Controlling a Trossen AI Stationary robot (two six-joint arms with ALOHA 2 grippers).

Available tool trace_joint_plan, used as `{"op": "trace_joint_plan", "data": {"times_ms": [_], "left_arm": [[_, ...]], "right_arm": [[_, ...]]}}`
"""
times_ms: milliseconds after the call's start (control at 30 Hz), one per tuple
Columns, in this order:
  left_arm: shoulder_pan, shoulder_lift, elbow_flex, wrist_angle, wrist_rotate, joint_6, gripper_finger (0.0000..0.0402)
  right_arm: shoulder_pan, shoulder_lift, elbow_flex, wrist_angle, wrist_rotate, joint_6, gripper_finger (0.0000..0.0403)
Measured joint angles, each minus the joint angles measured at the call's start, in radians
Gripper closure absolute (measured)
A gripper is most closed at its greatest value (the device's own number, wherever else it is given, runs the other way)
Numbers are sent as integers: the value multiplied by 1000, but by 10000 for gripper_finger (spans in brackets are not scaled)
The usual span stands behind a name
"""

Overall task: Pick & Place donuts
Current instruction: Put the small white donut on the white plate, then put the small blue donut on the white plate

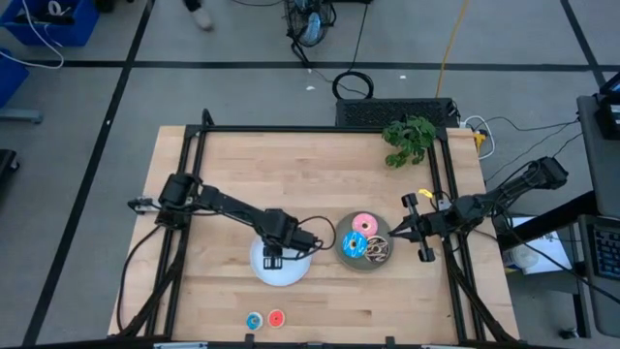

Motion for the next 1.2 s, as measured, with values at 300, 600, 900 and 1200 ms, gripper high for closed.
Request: {"op": "trace_joint_plan", "data": {"times_ms": [300,600,900,1200], "left_arm": [[13,-133,0,-16,-19,-46,67],[-22,-250,0,-123,-22,-157,81],[-149,-442,0,-246,-29,-459,196],[-328,-454,0,-229,-53,-535,377]], "right_arm": [[0,0,0,0,0,-5,403],[0,0,0,0,0,-16,403],[0,1,0,-5,0,-21,403],[0,0,0,-4,0,-19,403]]}}
